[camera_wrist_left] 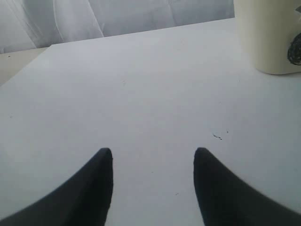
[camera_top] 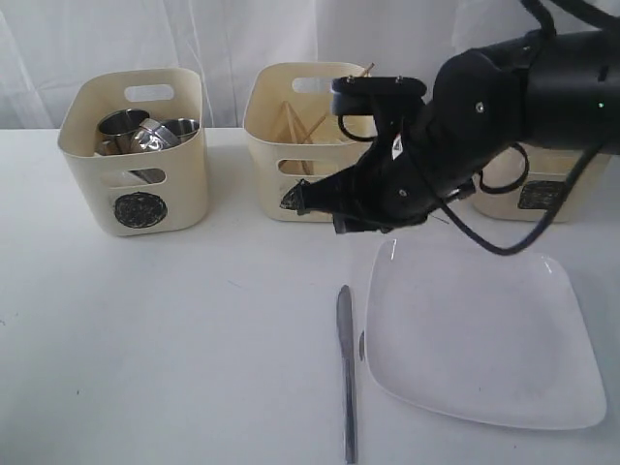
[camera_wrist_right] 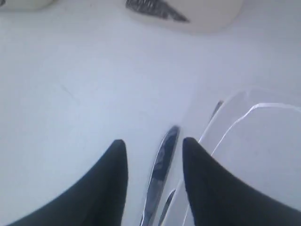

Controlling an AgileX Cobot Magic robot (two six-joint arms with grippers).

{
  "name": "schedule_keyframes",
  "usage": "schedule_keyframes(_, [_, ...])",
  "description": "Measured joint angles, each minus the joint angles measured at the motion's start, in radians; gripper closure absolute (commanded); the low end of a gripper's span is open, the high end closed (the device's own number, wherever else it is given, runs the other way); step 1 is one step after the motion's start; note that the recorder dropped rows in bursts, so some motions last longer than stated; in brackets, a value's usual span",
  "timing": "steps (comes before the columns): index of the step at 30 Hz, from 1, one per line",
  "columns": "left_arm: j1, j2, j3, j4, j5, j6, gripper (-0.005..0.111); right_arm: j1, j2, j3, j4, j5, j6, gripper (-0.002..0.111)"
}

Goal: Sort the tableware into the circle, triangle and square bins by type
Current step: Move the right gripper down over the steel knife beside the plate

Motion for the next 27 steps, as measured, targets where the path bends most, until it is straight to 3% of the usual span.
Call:
schedule_keyframes(10, [0.000,0.000,0.000,0.000,0.000,0.000,0.050,0.074,-0.065,0.297,0.118,0.015,0.118,0.071])
schedule_keyframes(27, [0.000,0.000,0.000,0.000,0.000,0.000,0.050,0.188,-0.143,0.375,0.179,0.036,0.118,0.071])
